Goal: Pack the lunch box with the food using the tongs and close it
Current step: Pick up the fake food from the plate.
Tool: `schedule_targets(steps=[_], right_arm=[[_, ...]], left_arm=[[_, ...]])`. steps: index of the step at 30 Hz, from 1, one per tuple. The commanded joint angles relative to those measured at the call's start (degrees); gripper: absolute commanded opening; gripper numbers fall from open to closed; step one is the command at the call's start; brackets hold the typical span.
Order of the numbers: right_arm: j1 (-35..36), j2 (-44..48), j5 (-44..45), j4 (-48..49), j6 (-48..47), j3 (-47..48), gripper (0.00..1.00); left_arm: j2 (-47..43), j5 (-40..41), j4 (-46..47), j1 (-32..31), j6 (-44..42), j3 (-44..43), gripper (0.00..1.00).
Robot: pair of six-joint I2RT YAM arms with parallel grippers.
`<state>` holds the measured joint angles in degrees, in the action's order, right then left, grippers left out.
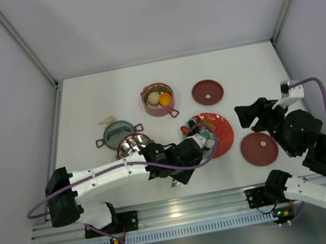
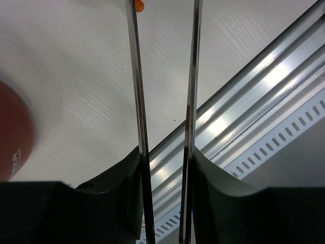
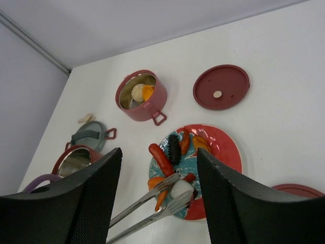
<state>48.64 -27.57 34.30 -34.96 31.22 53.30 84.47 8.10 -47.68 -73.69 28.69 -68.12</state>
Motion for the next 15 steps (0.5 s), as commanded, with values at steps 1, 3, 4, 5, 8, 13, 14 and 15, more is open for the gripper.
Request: schedule_targets(steps=[1,3,4,5,8,13,14,15], right_arm=[[0.9,-1.0,0.1,0.9,-0.5,2.0,0.60],[0.9,-1.0,0.0,0.9,-0.4,2.1,0.60],[0.9,-1.0,-0.1,0.9,-0.5,2.2,0.60],[0.9,-1.0,-0.1,0.9,-0.5,2.2,0.60],[0.9,-1.1,-0.1,1.0,-0.5,2.2,0.60],[0.9,-1.2,-0.6,1.3,-0.1,1.9,0.60],[0.9,-1.2,-0.6,1.3,-0.2,1.8,0.60],[0.9,-1.2,-0.6,1.3,-0.1,1.7,0.60]], left_arm=[[-3.4,2.1,0.6,-0.4,-0.6,-2.8,0.31],[-3.9,3.0,0.7,-0.4,-0.4,-3.0,0.32],[-4.5,3.8,0.6,-0.4,-0.3,-3.1,0.32],[-4.7,4.3,0.6,-0.3,-0.1,-3.2,0.32],[-5.6,6.0,0.1,-0.2,0.1,-4.2,0.33],[-6.2,8.0,-1.1,1.7,-0.3,-6.6,0.33],[-6.2,8.1,-1.4,2.3,-0.4,-6.9,0.33],[-6.3,8.1,-1.5,3.9,-0.7,-7.1,0.33]])
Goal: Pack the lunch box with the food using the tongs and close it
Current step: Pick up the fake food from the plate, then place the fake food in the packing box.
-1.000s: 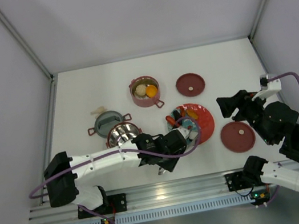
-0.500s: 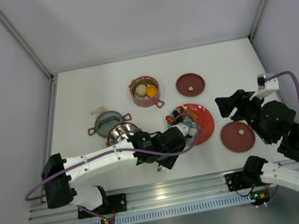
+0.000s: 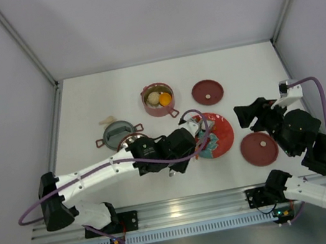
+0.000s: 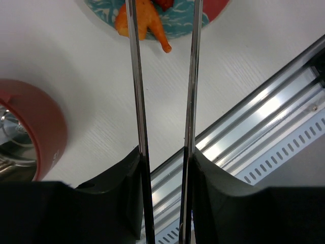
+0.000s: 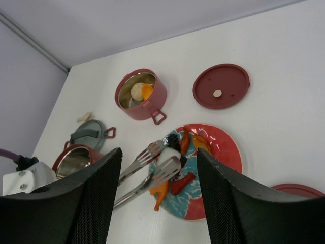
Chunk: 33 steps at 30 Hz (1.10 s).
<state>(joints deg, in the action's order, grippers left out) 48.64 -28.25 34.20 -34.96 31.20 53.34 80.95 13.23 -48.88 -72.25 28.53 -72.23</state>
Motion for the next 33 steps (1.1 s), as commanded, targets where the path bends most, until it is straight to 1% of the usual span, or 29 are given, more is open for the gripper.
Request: schedule_targets(steps=[1,2,5,8,9,14,17,20,23,27,30,33], right_arm=[[0.9,-0.4,-0.4,1.4,0.0,1.6,0.60],[0.9,-0.4,-0.5,1.4,0.0,1.5,0.60],[0.9,-0.4,-0.7,1.6,0.0,1.3,0.60],[0.9,-0.4,-0.8,1.9,0.0,0.9,0.60],[0.9,-0.4,-1.2,2.2,0.0,0.7,0.60],[0.9,-1.3,-3.2,3.9,-0.3,-0.3,0.60],[0.9,-1.8,-4.7,4.9,-0.8,-1.0,0.60],[0.9,-2.1,-6.5,4.9,-1.5,-1.1,0.60],[0.9,-1.5,-9.0,4.6,-1.9,-1.3,0.60],[0.9,0.0,-11.3,4.3,-2.5,-2.1,0.60],[0.9,0.7,-12.7,3.7,-2.6,-2.5,0.60],[0.9,0.8,-13.9,3.1,-3.3,-2.5,0.61]], left_arm=[[-3.1,2.8,-0.4,3.5,-0.9,-3.2,0.33],[-3.3,2.5,-0.2,4.6,-1.2,-3.5,0.32],[-4.3,0.5,0.5,11.6,-2.5,-4.1,0.32],[-4.5,-1.6,1.2,16.0,-4.1,-4.7,0.32],[-4.2,-2.0,1.5,18.8,-4.7,-5.2,0.32],[-1.7,-2.8,3.0,27.0,-5.9,-7.3,0.33],[1.1,-3.2,3.9,30.7,-6.2,-9.0,0.33],[4.0,-4.4,5.4,33.5,-6.5,-9.7,0.33],[7.0,-4.9,6.3,34.6,-6.6,-10.2,0.33],[11.1,-5.0,7.7,35.1,-5.3,-10.3,0.33],[12.4,-6.3,9.0,35.1,-3.7,-9.7,0.32],[12.7,-5.9,9.9,35.1,-2.4,-8.8,0.32]])
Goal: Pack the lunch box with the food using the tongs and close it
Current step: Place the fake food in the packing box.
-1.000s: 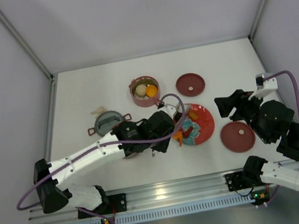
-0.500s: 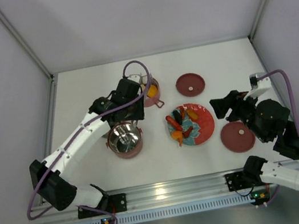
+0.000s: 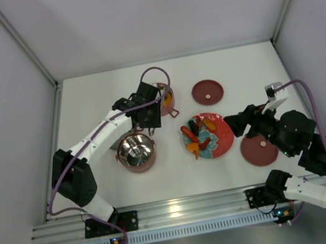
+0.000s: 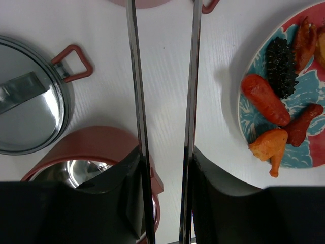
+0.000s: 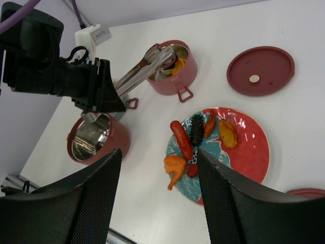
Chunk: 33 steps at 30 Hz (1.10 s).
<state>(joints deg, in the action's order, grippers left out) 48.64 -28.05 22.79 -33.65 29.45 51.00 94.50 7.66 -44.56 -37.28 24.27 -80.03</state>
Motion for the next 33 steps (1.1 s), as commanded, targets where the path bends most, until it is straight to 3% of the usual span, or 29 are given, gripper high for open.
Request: schedule_targets(steps=[1,15,29,33], right_arm=[[0.9,0.6,-2.7,1.7,-2.3,-0.1,0.61],[0.9,0.4,-6.1,-1.3,-5.1,0.2,0.61],[0.9,-0.7,-7.3,-2.2,-6.6,0.1,0.63],[0.9,-0.2,-7.3,-2.4,-6.3,-0.2,0.63]], left_arm=[[-0.8,-0.2,5.6,0.0,2.2,-0.8,0.32],[-4.7,1.1,3.7,-0.9,4.7,2.8,0.36],[-7.6,1.7,2.2,-1.6,6.1,5.6,0.53],[-8.2,2.0,1.9,-1.7,6.2,5.4,0.52]])
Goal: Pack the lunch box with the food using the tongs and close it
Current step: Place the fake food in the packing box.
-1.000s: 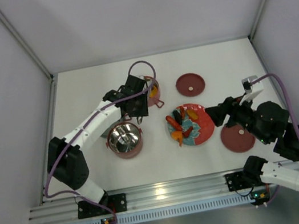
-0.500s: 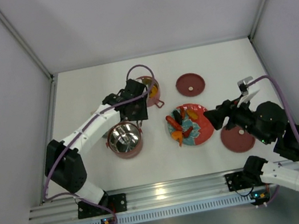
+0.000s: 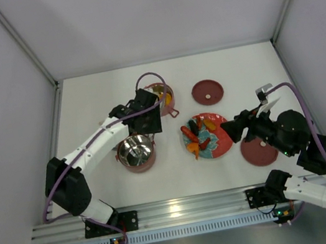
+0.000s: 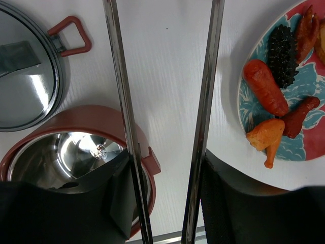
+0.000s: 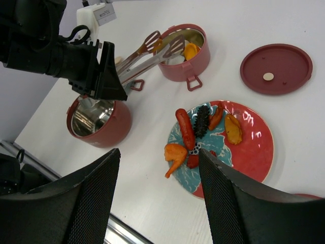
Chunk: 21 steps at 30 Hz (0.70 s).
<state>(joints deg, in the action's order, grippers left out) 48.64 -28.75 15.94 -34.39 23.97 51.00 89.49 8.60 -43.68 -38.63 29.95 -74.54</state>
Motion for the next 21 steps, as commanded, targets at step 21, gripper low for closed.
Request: schedule_targets(steps=[21], right_arm=[[0.9,-1.0,2.3,-2.0,-2.5,1.8,0.63]], left_arm=[[-2.6,5.7,-6.6,-18.8,3.0,-3.8,0.50]])
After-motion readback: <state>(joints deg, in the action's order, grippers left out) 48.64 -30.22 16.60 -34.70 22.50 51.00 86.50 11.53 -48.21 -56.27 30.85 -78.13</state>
